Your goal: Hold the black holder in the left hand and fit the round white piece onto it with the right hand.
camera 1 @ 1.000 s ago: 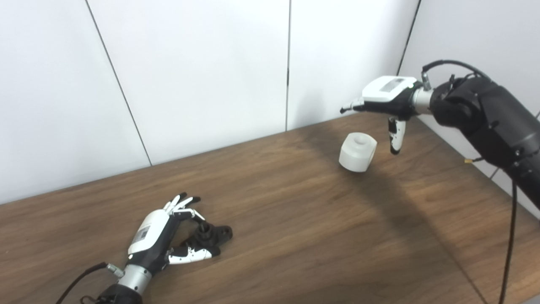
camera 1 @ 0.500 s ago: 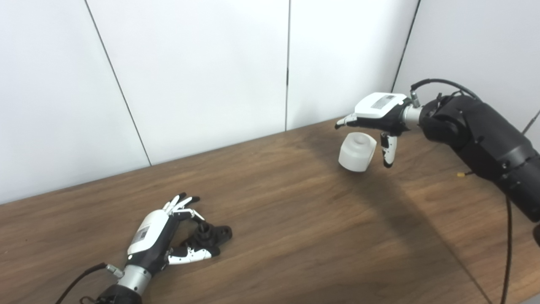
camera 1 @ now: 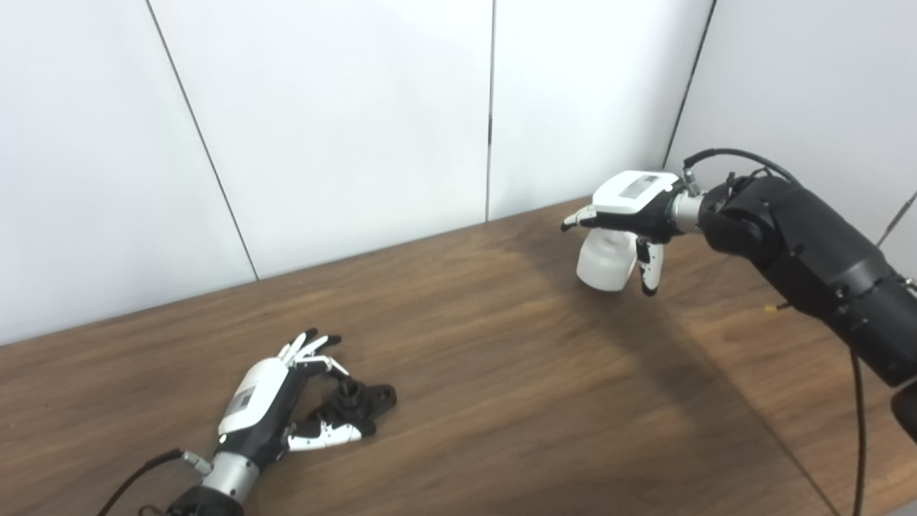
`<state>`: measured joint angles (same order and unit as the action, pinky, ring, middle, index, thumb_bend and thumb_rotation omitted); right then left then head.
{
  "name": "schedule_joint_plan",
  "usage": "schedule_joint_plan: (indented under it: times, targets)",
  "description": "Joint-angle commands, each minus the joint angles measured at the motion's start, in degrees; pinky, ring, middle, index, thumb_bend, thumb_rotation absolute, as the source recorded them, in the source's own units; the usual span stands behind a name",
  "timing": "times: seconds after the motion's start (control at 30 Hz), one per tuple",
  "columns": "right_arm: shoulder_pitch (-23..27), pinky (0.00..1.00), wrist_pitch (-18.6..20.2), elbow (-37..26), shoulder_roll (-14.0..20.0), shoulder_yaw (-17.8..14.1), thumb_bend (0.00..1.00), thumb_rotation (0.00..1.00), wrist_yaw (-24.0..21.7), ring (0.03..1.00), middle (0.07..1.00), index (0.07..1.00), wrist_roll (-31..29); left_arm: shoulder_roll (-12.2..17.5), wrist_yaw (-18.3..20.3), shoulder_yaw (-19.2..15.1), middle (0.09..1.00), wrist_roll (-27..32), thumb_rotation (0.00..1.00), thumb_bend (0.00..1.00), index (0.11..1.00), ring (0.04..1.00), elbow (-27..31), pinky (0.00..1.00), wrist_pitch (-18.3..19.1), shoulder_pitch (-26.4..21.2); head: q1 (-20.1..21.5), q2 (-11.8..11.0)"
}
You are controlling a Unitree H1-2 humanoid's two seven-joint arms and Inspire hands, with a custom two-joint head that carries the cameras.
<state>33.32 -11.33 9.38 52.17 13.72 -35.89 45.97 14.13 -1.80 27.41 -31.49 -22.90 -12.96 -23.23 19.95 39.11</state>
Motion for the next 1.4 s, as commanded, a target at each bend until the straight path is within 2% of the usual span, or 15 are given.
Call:
schedule_joint_plan:
  times: [0.0,0.1,0.33,0.63,0.77,0.87,0.97,1.0,1.03,1.07,1.13,1.2,1.27,1.37]
  targets:
    - [2.04,0.75,0.78,-0.51,1.12,-1.11,0.87,0.05,1.52,0.858,0.912,0.916,-0.28,1.38,5.45,2.55,0.906,-1.86,0.06,0.52,0.482,1.0,-2.47,1.0,2.8,5.54,0.02,0.12]
    - [1.84,0.74,-0.08,0.02,1.02,-0.94,0.87,0.04,2.49,0.851,0.904,0.909,-0.13,1.61,5.45,2.57,0.905,-1.94,0.06,0.52,0.482,1.0,-2.17,1.0,2.63,5.69,-0.04,0.22]
    - [1.33,0.75,1.04,-0.72,0.69,-1.16,0.85,0.02,2.06,0.851,0.897,0.889,-0.3,1.89,5.63,2.43,0.904,-1.72,0.06,0.52,0.482,1.0,-1.72,1.0,2.76,6.01,-0.19,0.46]
    - [1.27,0.75,0.94,0.18,0.51,-1.14,0.86,0.03,2.78,0.846,0.896,0.872,-0.67,2.39,6.44,2.41,0.908,-0.93,0.06,0.52,0.482,1.0,-0.84,1.0,2.99,6.49,-0.05,0.63]
    - [0.99,0.71,-0.96,1.58,0.34,-1.23,0.87,0.01,5.23,0.821,0.877,0.852,-1.16,2.56,5.74,2.57,0.905,-1.38,0.06,0.52,0.482,1.0,-0.91,1.0,2.37,6.44,-0.09,0.61]
    - [0.62,0.66,-2.72,3.32,-0.05,-1.12,0.84,0.0,8.17,0.777,0.832,0.812,-1.49,2.56,5.3,2.44,0.903,-1.35,0.06,0.52,0.482,1.0,-0.75,1.0,2.02,6.47,-0.19,0.66]
    - [0.06,0.58,-4.23,4.92,-0.83,-1.53,0.8,0.0,11.4,0.667,0.72,0.726,-2.59,2.52,5.58,2.26,0.906,-0.93,0.06,0.52,0.482,1.0,-0.32,1.0,2.19,6.5,-0.31,0.64]
    - [-0.13,0.57,-6.12,6.32,-1.16,-1.52,0.79,0.0,13.94,0.649,0.699,0.708,-2.79,2.48,5.61,2.22,0.906,-0.84,0.06,0.52,0.482,1.0,-0.22,1.0,2.19,6.49,-0.34,0.6]
    - [-0.23,0.52,-8.07,7.81,-1.45,-1.35,0.66,0.0,16.54,0.591,0.595,0.605,-2.6,2.43,5.6,2.21,0.906,-0.82,0.06,0.52,0.482,1.0,-0.14,1.0,2.19,6.48,-0.34,0.54]
    - [-0.25,0.48,-9.5,8.91,-1.6,-1.17,0.58,0.0,18.38,0.51,0.526,0.551,-2.39,2.4,5.61,2.2,0.905,-0.82,0.06,0.52,0.482,0.999,-0.08,1.0,2.2,6.48,-0.34,0.54]
    - [-0.29,0.43,-12.35,11.42,-2.13,-0.61,0.53,0.0,22.55,0.447,0.478,0.509,-1.52,2.29,5.62,2.13,0.905,-0.72,0.06,0.52,0.482,0.997,0.25,1.0,2.29,6.56,-0.77,0.59]
    - [-0.33,0.4,-14.01,12.81,-2.47,-0.15,0.52,0.0,25.25,0.427,0.462,0.497,-1.12,2.22,5.64,2.06,0.904,-0.67,0.06,0.52,0.482,0.995,0.49,1.0,2.38,6.62,-0.88,0.7]
    - [-0.24,0.4,-15.22,13.7,-2.39,0.82,0.52,0.0,27.79,0.433,0.489,0.478,-1.39,2.16,5.7,1.99,0.904,-0.6,0.06,0.52,0.482,0.993,0.59,1.0,2.46,6.64,-0.84,0.75]
    - [-0.05,0.4,-15.42,13.72,-2.45,1.54,0.52,0.0,29.6,0.434,0.502,0.469,-0.52,2.05,5.9,1.93,0.905,-0.48,0.06,0.52,0.482,0.989,0.69,1.0,2.7,6.61,-0.57,0.82]
